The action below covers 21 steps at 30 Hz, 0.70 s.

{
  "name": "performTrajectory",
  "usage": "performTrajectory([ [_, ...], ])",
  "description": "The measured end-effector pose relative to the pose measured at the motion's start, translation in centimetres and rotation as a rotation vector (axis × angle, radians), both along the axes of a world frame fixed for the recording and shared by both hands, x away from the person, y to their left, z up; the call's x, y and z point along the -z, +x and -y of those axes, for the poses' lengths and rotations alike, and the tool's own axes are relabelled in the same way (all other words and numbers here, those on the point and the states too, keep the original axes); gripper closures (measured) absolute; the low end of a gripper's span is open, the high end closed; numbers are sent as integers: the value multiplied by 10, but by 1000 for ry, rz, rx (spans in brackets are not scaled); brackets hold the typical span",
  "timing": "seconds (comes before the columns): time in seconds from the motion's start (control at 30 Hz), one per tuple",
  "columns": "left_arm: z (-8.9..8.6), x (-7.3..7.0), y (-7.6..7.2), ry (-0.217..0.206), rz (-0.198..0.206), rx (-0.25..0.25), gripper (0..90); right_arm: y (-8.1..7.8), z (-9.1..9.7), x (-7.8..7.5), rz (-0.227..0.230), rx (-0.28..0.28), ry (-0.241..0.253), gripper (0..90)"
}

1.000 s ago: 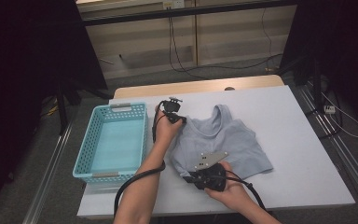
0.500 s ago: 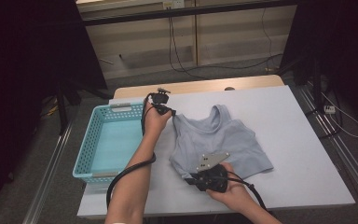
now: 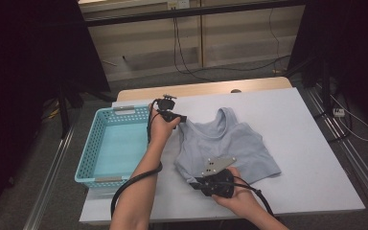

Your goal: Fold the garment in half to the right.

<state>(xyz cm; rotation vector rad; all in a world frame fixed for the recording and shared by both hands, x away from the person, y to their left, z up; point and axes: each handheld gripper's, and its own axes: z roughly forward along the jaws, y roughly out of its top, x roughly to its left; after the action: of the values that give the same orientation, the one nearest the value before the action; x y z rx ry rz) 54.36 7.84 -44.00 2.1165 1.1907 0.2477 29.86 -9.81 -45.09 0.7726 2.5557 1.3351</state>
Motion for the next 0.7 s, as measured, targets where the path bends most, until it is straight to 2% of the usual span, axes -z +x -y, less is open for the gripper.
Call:
performTrajectory([
  [0.13,4,8,-2,4,-16,-5,498,0,0,-1,1,0,7,817],
  [0.2,6,13,-2,5,-37,-1,547,0,0,-1,3,-1,7,817],
  [0.4,6,15,-5,43,-3,-24,678,0,0,-2,9,-1,7,816],
  [0.53,7,13,-6,22,-42,-45,797,-1,-1,-2,15,2,5,817],
  [0.7,4,8,-3,-13,-71,-54,853,-1,-2,-1,22,3,1,817],
])
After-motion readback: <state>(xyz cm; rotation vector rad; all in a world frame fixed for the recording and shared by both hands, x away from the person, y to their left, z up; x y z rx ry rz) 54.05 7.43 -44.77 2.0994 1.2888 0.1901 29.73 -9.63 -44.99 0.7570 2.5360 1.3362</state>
